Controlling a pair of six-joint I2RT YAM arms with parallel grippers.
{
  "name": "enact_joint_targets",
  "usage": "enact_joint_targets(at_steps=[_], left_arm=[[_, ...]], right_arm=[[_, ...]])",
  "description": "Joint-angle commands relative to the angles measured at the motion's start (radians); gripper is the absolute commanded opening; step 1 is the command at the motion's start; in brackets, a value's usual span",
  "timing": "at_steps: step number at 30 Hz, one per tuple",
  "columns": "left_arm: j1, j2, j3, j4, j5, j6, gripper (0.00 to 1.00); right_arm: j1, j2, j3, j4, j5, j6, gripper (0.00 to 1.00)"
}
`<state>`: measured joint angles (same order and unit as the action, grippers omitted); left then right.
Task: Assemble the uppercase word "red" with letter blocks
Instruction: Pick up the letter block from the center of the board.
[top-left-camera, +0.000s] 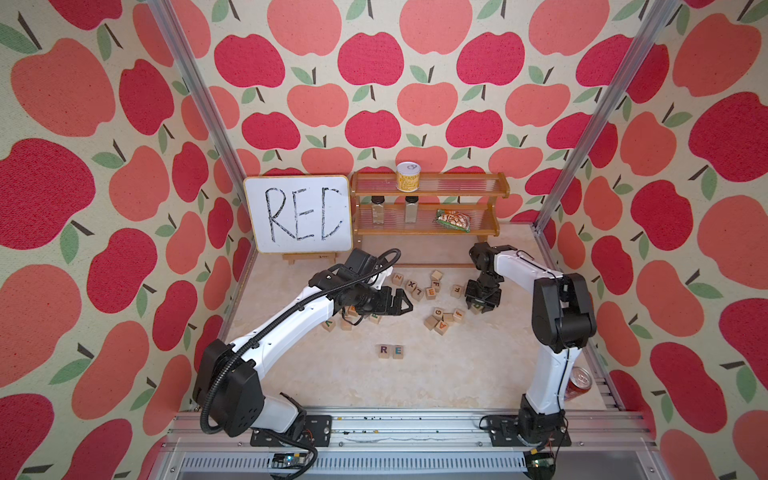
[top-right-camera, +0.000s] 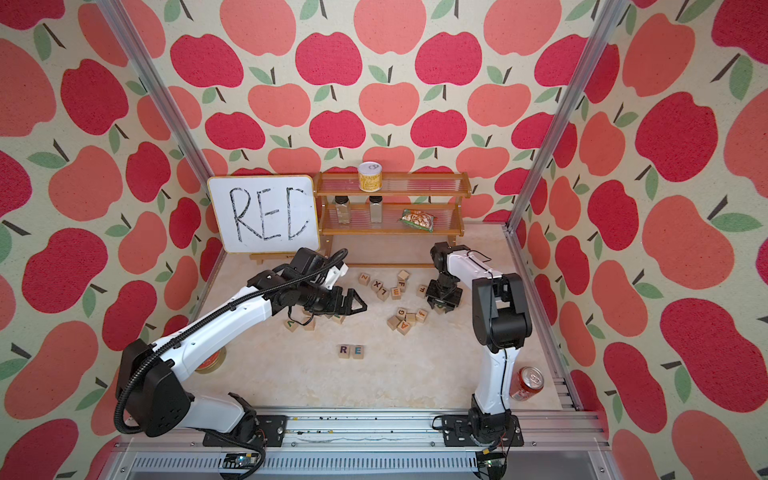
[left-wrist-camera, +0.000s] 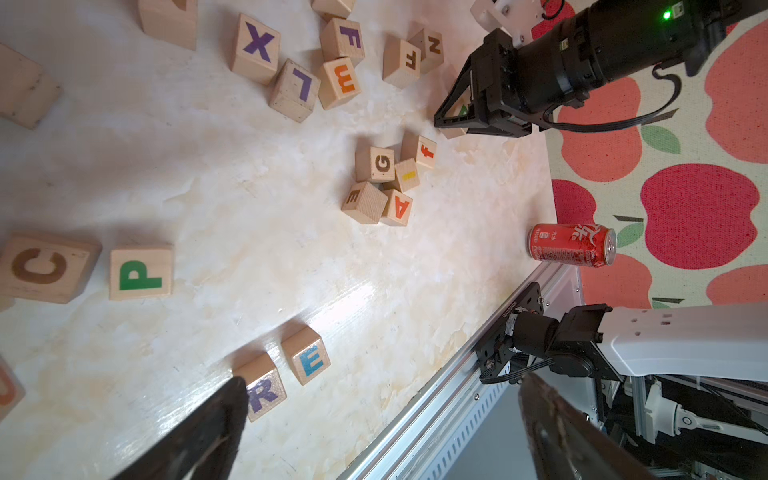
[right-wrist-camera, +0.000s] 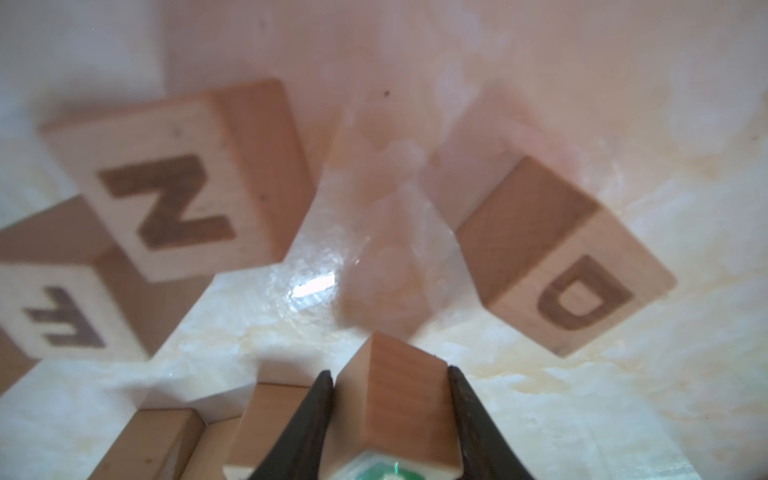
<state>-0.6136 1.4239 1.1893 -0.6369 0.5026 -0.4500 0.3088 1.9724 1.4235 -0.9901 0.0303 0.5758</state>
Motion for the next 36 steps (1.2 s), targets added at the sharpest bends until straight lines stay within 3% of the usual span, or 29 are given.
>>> enact_joint_targets(at_steps=[1, 13, 36], left_arm=[[-0.004, -0.040, -0.022, -0.015, -0.004, 0.015, 0.99], [-0.004, -0.128, -0.077, -0.044, 0.004, 0.015, 0.99], [-0.004, -0.288, -0.161, -0.094, -0.003, -0.012, 0.99]], right_arm=[[0.035, -0.038, -0.003, -0.057, 0.039, -0.137, 0.31], [0.093, -0.104, -0.021, -0.113, 0.097, -0.293, 0.31], [0.321, -0.215, -0.070, -0.070, -0.026, -0.305, 0.30]])
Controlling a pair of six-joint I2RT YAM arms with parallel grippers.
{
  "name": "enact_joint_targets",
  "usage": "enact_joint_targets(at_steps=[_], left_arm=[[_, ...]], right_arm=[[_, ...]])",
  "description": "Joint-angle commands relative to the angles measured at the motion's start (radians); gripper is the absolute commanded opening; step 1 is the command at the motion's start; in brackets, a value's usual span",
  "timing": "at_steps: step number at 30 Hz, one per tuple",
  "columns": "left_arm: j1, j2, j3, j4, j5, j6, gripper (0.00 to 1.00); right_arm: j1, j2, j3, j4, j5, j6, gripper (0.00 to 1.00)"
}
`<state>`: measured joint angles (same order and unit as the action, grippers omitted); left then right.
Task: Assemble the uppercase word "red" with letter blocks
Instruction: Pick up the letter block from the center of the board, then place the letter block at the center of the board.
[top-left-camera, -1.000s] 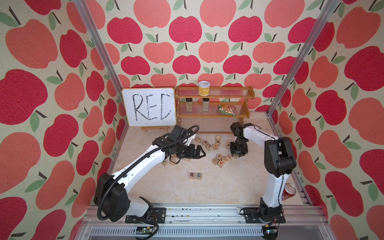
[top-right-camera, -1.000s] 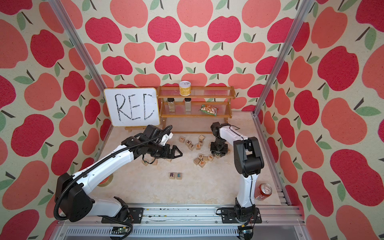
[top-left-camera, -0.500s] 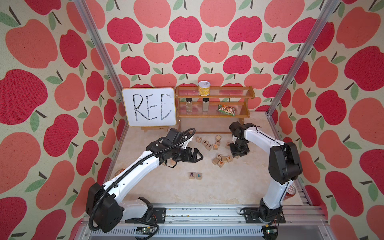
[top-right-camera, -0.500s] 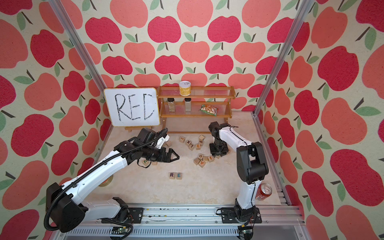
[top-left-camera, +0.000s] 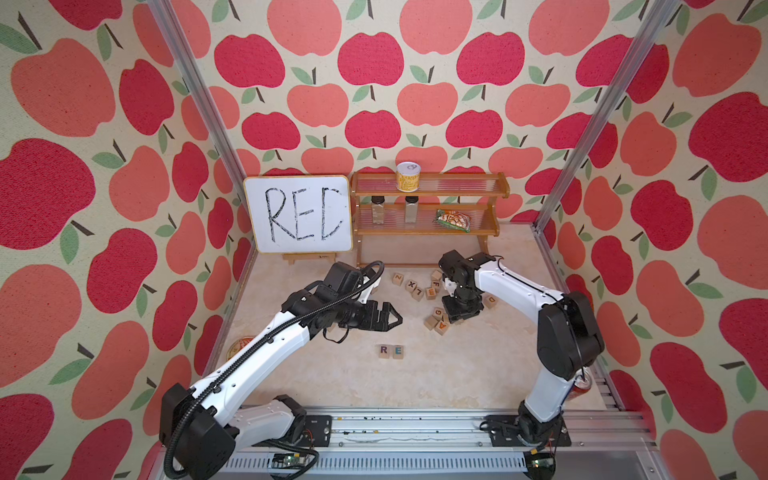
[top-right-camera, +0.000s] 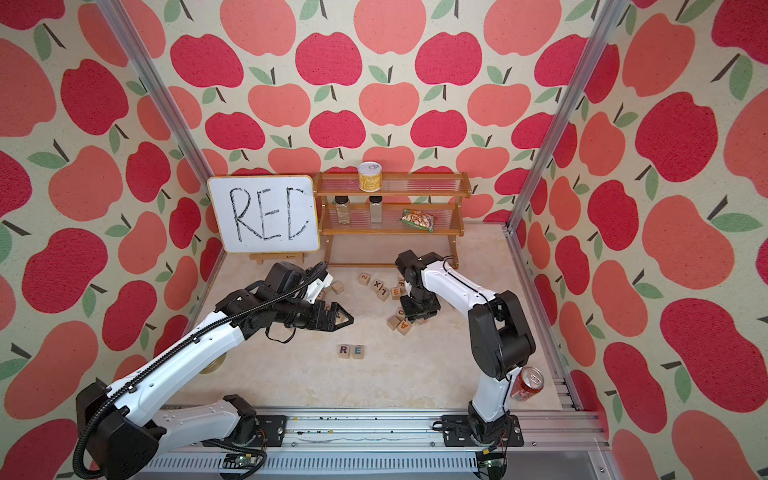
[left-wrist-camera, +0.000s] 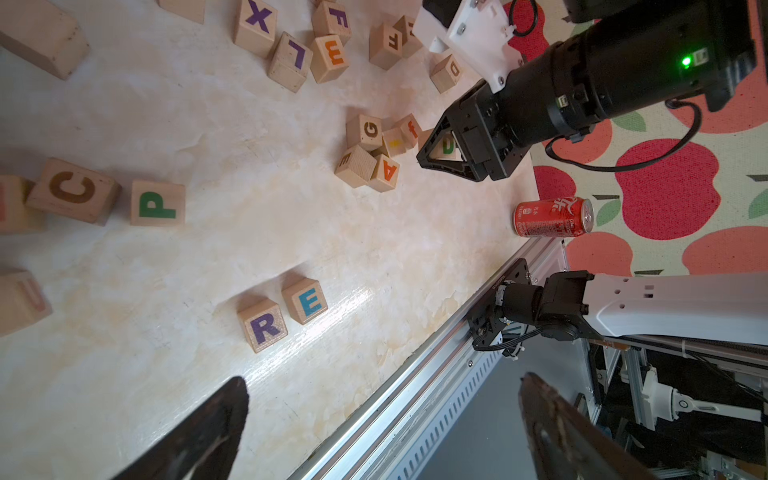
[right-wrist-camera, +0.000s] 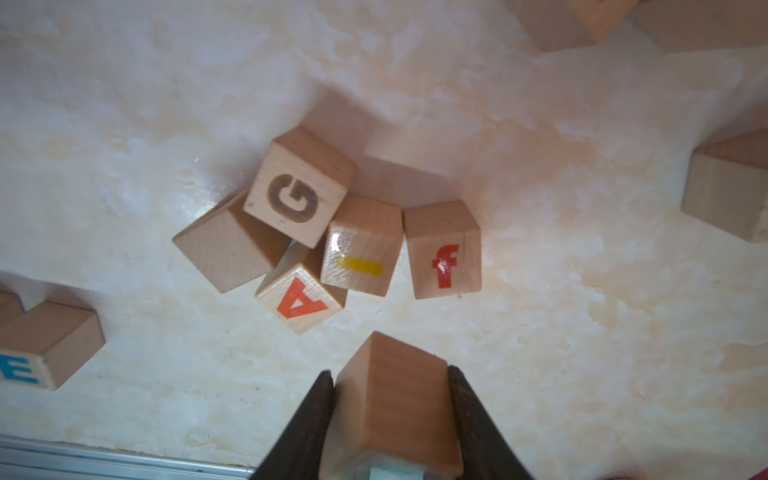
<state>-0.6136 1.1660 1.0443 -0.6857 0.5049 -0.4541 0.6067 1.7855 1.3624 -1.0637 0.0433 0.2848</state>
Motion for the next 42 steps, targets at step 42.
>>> enact_joint_targets(at_steps=[42], left_arm=[[0.016, -0.332, -0.078, -0.258, -0.014, -0.021, 0.99]], right_arm=[[0.391, 0.136, 0.048, 0.053, -0.015, 0.106, 0.31]])
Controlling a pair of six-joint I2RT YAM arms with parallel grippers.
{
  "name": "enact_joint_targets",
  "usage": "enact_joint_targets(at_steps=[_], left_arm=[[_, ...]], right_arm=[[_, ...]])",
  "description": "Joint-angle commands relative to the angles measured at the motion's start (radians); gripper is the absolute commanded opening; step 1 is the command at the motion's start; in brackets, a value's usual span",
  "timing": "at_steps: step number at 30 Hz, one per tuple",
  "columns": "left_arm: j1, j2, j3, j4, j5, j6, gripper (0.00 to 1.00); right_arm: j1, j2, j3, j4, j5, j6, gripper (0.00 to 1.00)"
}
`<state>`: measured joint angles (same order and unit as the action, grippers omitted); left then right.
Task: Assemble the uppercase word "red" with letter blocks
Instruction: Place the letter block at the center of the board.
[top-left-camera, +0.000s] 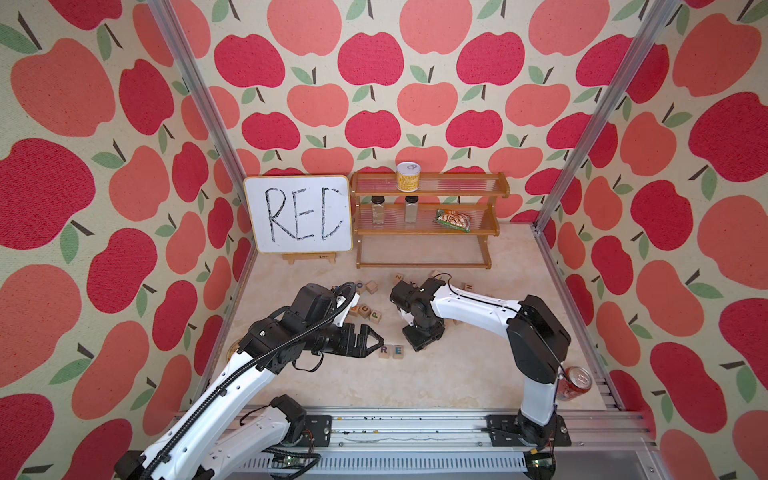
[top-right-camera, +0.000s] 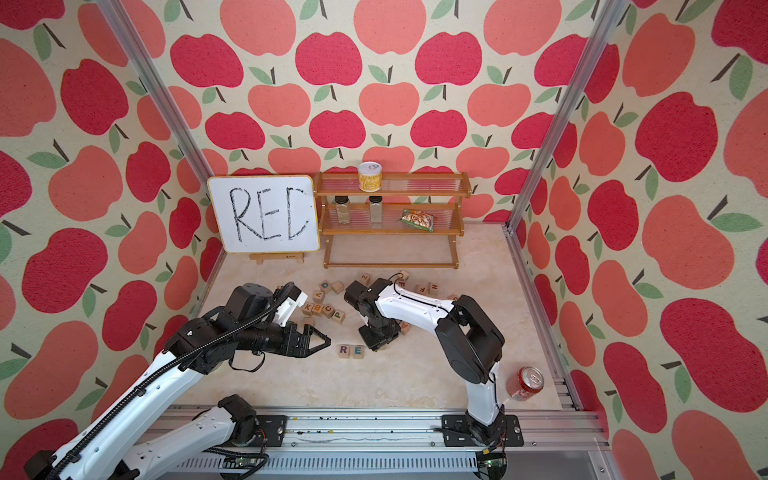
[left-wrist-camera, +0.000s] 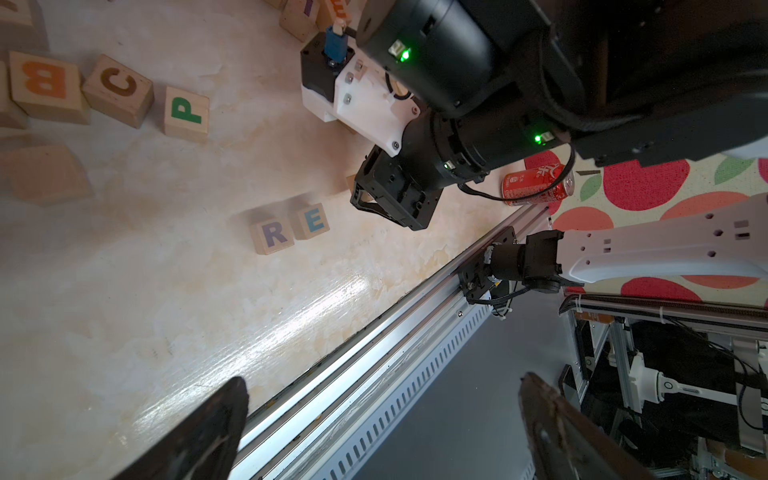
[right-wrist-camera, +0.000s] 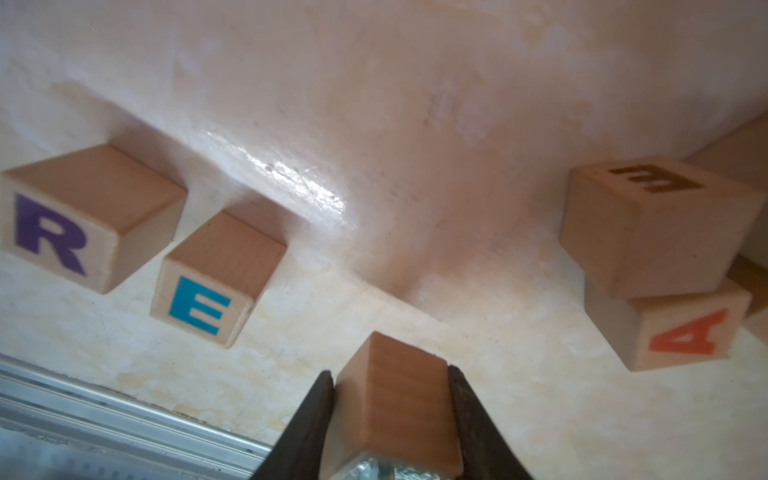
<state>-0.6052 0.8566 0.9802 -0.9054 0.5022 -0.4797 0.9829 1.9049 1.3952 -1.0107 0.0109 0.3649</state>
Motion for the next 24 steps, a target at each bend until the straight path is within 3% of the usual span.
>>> enact_joint_targets(at_steps=[1, 24], left_arm=[[0.009, -0.029, -0.017, -0.041, -0.013, 0.005, 0.99], [0.027, -0.078, -0.059, -0.058, -0.003, 0.003, 0.99]], right_arm=[[0.018, 0.020, 0.012, 0.002, 0.018, 0.031, 0.31], [0.050, 0.025, -0.091, 0.090, -0.030, 0.106, 0.42]])
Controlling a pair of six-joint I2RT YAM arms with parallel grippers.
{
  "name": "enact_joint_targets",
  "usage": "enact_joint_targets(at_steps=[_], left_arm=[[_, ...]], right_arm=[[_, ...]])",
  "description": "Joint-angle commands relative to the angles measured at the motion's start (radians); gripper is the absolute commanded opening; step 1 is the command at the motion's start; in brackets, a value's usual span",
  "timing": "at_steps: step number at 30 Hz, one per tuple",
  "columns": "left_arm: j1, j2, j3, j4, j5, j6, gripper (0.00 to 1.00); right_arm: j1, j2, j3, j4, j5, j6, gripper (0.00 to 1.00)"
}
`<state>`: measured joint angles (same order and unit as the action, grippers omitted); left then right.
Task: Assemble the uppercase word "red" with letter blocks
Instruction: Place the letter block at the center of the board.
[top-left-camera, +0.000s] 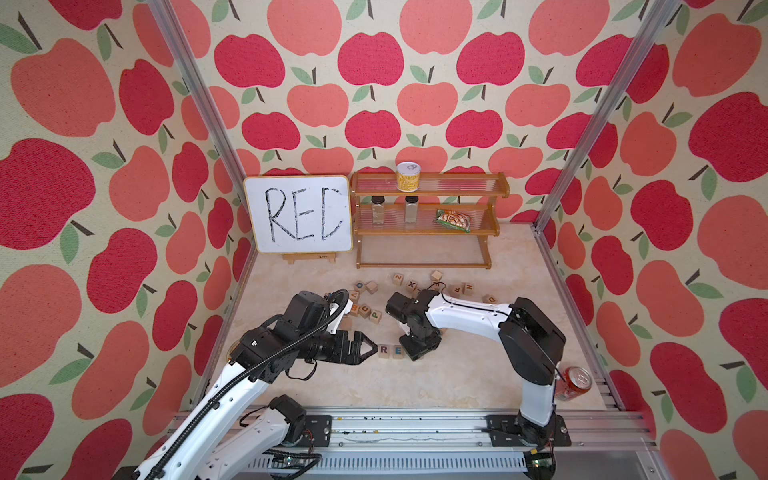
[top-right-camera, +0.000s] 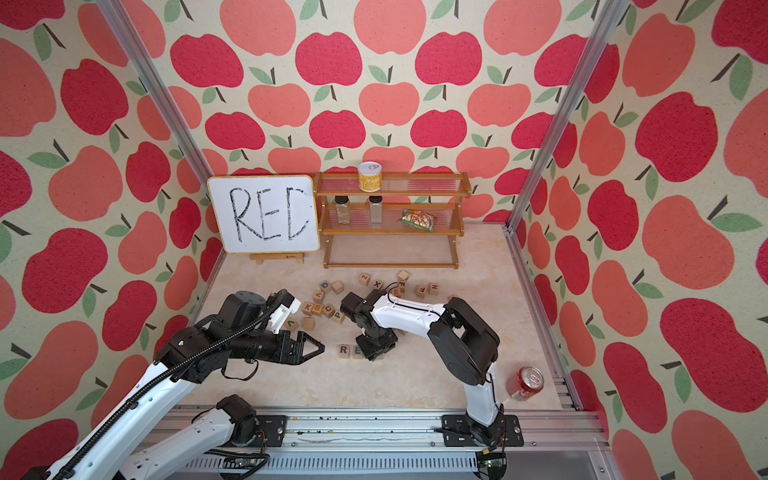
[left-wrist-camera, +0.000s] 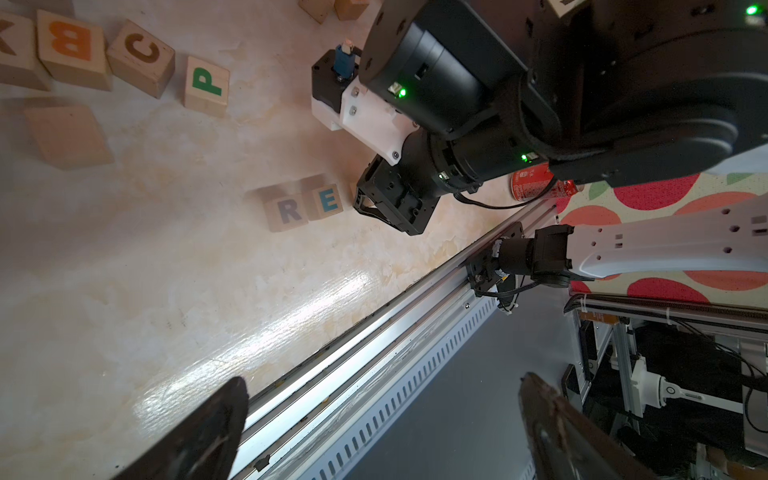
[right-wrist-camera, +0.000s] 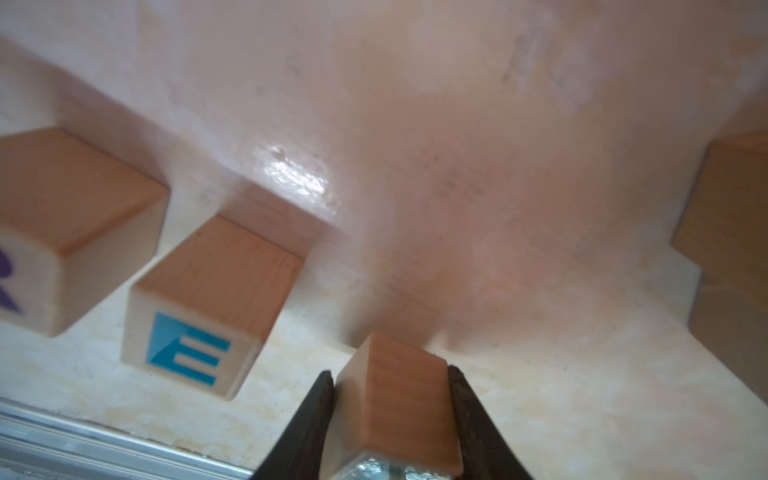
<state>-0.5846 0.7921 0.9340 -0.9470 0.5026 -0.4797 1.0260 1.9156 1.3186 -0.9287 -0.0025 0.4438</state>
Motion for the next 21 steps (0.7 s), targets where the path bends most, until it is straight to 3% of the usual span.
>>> enact_joint_targets(at_steps=[1, 8, 21], left_arm=[[0.007, -0.014, -0.013, -0.016, -0.002, 0.002, 0.99], [0.007, -0.019, -0.016, -0.021, -0.002, 0.005, 0.99], [0.010, -0.014, -0.022, -0.009, 0.004, 0.008, 0.99]], right_arm=[[0.008, 0.015, -0.015, 0.011, -0.016, 0.029, 0.43], [0.007, 0.026, -0.005, 0.010, -0.007, 0.030, 0.54], [0.005, -0.005, 0.007, -0.013, 0.004, 0.068, 0.61]])
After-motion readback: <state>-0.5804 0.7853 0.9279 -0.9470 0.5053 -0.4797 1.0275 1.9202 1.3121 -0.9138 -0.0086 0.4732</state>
